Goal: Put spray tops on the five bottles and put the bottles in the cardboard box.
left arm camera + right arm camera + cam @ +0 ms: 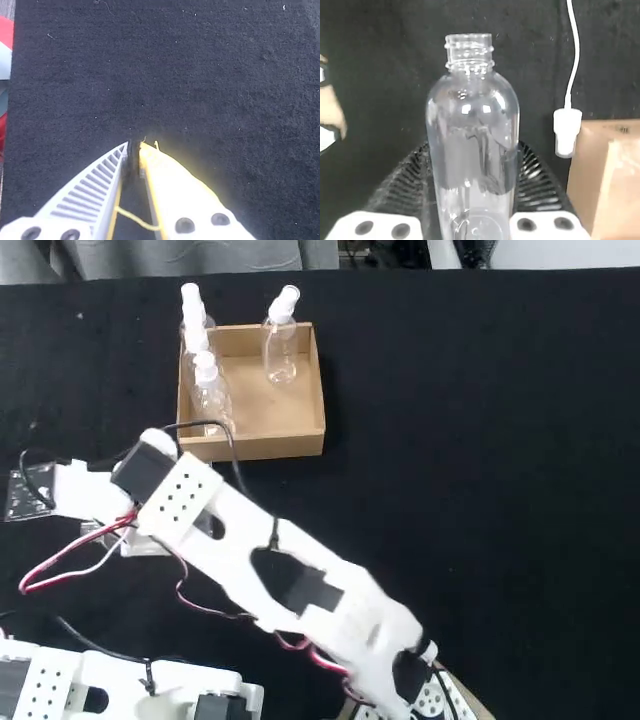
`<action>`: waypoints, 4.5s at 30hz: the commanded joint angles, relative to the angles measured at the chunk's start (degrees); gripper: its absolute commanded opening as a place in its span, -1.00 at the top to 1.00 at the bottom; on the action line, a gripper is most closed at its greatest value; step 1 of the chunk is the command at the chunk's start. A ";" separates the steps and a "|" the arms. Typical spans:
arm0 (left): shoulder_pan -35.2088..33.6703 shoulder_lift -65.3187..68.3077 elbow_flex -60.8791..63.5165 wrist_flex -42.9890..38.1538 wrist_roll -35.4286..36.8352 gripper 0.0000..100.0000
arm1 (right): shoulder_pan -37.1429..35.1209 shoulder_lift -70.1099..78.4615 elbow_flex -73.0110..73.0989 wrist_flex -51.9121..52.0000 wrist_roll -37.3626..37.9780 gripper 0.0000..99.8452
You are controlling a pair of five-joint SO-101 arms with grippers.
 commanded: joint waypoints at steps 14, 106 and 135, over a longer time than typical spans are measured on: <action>0.04 -0.88 -0.75 -0.97 -0.09 0.94 | 9.85 -21.58 21.76 1.85 -5.36 0.89; 4.09 -0.88 -0.66 -0.62 -3.60 0.94 | 20.31 -42.51 67.56 -8.18 -6.86 0.93; 37.58 -0.26 -24.92 20.84 -22.77 0.94 | 47.03 -78.46 80.75 -19.69 -10.99 0.93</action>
